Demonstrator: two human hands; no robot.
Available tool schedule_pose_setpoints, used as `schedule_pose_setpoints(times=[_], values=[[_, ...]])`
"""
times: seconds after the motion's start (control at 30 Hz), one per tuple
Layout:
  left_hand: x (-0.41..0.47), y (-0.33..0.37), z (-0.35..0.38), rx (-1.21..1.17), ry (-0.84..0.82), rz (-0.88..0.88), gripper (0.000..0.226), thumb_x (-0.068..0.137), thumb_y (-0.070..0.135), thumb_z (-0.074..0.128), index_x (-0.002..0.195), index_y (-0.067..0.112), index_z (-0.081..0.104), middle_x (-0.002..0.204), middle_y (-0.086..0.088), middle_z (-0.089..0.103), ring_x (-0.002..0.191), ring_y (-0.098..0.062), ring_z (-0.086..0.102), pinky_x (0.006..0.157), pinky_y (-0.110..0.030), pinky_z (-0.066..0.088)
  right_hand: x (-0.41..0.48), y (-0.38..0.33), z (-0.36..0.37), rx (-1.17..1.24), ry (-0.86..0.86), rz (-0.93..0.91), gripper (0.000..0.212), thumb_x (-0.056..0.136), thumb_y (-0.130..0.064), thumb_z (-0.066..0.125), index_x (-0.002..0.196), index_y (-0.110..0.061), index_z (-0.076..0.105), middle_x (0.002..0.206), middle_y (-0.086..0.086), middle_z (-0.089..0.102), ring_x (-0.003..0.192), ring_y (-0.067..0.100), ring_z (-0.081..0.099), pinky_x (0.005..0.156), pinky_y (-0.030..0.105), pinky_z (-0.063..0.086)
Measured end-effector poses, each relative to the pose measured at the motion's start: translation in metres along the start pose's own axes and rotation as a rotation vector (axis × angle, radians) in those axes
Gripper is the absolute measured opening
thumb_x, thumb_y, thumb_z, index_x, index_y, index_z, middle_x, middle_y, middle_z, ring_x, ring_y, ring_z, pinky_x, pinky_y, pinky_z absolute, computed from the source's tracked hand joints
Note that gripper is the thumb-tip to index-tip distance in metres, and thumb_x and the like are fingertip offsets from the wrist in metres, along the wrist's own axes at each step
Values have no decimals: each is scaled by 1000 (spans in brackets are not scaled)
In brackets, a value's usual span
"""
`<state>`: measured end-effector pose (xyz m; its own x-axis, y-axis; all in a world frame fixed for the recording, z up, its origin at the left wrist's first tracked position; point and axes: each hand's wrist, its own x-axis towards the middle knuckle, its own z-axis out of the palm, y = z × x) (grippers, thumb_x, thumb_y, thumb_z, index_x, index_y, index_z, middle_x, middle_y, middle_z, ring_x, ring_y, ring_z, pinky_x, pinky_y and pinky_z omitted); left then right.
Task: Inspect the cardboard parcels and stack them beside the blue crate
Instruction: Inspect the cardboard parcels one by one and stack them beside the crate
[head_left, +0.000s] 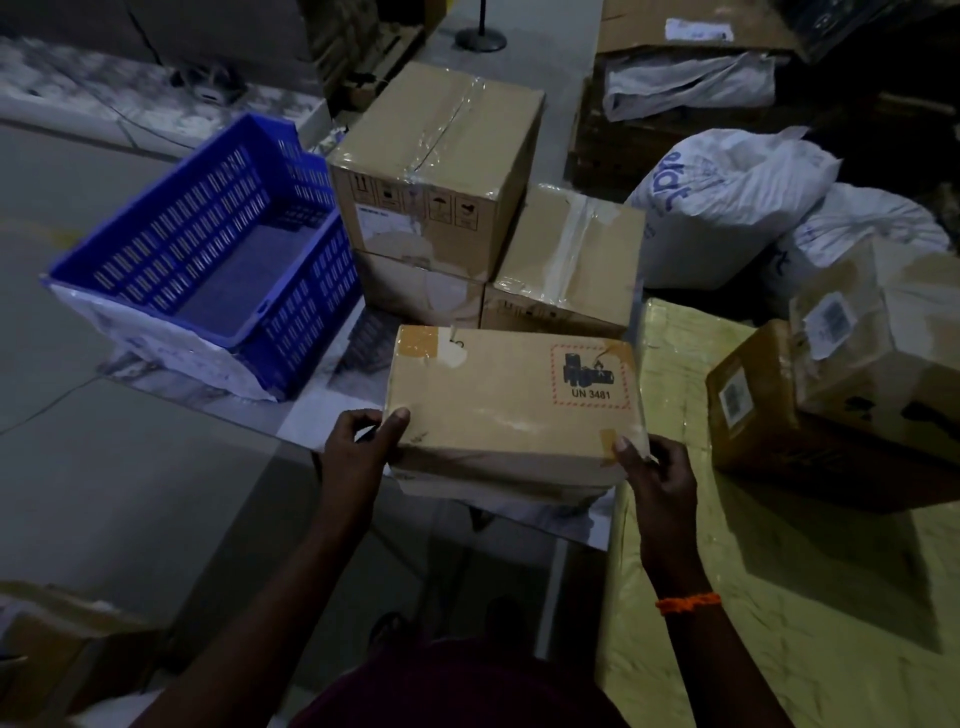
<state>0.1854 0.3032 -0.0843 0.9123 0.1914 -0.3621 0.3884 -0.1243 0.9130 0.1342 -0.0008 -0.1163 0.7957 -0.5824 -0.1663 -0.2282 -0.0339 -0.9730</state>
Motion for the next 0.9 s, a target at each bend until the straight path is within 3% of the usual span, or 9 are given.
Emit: schedule_pose_setpoints(times=[0.07, 0.1, 0.17, 0.23, 0.3, 0.4, 0.5, 0.8, 0.9], values=[[-1, 3, -1, 49, -11, 50, 45, 98, 32, 64, 135, 10, 52, 129, -4, 57, 101, -11, 60, 63, -3, 47, -1, -1, 1, -113, 10, -60, 41, 88, -30, 78, 122, -16, 61, 120, 1, 69, 111, 17, 68, 90, 34, 60], [1, 2, -3, 101, 1, 100, 50, 97, 33, 66, 140, 15, 48, 137, -3, 53, 113, -14, 57, 76, -8, 51, -2, -4, 2, -204, 24, -124, 44, 90, -29, 77, 128, -16, 59, 127, 3, 66, 116, 18, 65, 90, 34, 59], [6, 4, -3, 289, 56, 292, 55, 97, 32, 68, 144, 19, 44, 147, -3, 47, 131, -15, 46, 101, -33, 49, -1, -8, 8, -388, 18, -343, 49, 96, -24, 71, 141, -15, 52, 145, 9, 54, 131, 20, 54, 96, 32, 55], [11, 8, 6, 520, 29, 556, 52, 97, 34, 62, 144, 18, 47, 150, -5, 45, 139, -18, 41, 110, -44, 41, 3, -17, 22, -595, -48, -599, 49, 100, -28, 58, 145, -11, 50, 157, 11, 43, 145, 25, 41, 112, 40, 42], [18, 15, 25, 759, -94, 738, 52, 97, 37, 50, 146, 18, 47, 155, -6, 44, 148, -24, 32, 117, -52, 32, 6, -26, 45, -798, -169, -726, 56, 99, -36, 44, 147, -7, 49, 160, 14, 40, 149, 29, 33, 119, 47, 32], [26, 19, 53, 999, -273, 781, 58, 100, 36, 35, 154, 14, 38, 164, -9, 31, 155, -27, 19, 122, -59, 21, 11, -35, 81, -1011, -384, -692, 69, 100, -46, 26, 156, -7, 39, 168, 13, 27, 156, 29, 20, 123, 51, 24], [33, 19, 64, 1144, -303, 769, 64, 102, 39, 19, 158, 12, 31, 166, -10, 25, 155, -28, 20, 122, -59, 21, 18, -33, 96, -1143, -408, -693, 71, 101, -47, 17, 161, -11, 28, 170, 9, 23, 158, 26, 16, 126, 53, 16], [39, 13, 66, 1198, -291, 765, 62, 103, 40, 19, 158, 13, 31, 166, -8, 25, 154, -26, 23, 123, -54, 20, 19, -34, 97, -1193, -443, -652, 71, 101, -47, 14, 163, -13, 24, 171, 7, 19, 159, 23, 13, 127, 50, 11], [33, 15, 63, 1188, -319, 763, 67, 102, 46, 11, 160, 15, 25, 169, -7, 16, 156, -24, 14, 125, -55, 15, 16, -36, 90, -1183, -479, -651, 73, 101, -51, 12, 163, -14, 22, 171, 5, 17, 159, 22, 11, 128, 49, 10]])
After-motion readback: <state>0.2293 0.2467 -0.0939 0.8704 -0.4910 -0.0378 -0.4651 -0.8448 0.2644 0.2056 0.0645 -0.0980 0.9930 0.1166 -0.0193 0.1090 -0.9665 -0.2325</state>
